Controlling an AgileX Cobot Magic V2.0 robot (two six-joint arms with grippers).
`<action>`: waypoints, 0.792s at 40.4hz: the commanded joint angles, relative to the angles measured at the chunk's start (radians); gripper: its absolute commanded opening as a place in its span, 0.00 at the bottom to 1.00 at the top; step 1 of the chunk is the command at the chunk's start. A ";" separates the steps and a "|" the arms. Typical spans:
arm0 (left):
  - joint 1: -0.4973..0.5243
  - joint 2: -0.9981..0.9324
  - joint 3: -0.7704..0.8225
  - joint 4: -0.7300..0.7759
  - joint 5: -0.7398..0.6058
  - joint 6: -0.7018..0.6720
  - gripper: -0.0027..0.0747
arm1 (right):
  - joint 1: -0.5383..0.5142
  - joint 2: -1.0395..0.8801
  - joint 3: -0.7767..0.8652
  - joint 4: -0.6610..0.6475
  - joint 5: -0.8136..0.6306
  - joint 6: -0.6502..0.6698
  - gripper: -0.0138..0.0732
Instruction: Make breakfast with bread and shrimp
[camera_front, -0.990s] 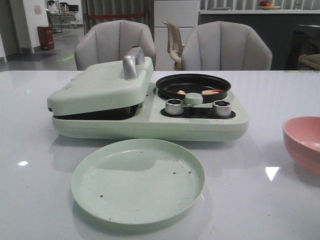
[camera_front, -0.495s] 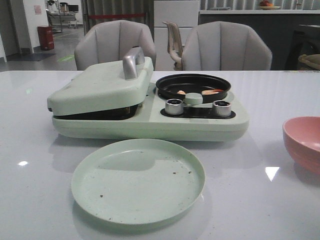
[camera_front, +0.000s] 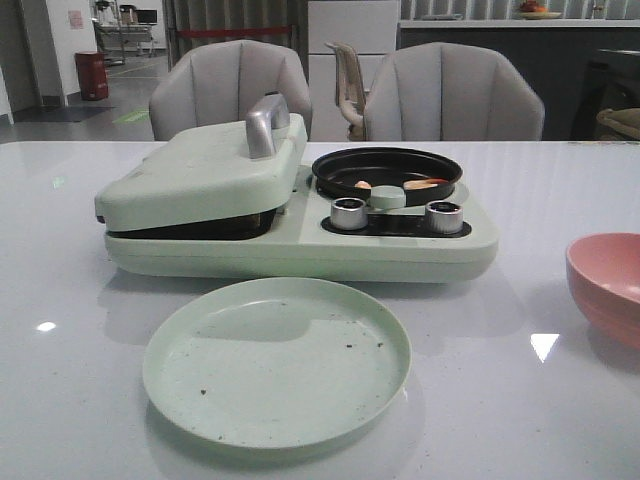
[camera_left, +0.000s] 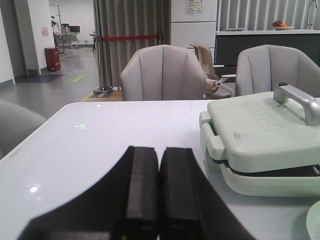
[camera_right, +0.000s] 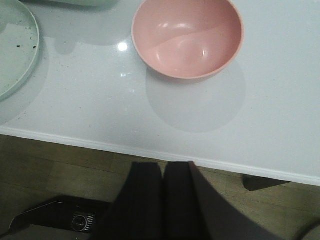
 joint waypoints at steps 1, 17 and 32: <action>0.000 -0.021 0.006 -0.007 -0.094 0.000 0.18 | -0.001 0.005 -0.027 0.002 -0.052 0.000 0.20; 0.000 -0.021 0.006 -0.007 -0.094 0.000 0.18 | -0.001 0.005 -0.027 0.002 -0.052 0.000 0.20; 0.000 -0.021 0.006 -0.007 -0.094 0.000 0.18 | -0.020 -0.118 0.111 -0.013 -0.310 -0.007 0.20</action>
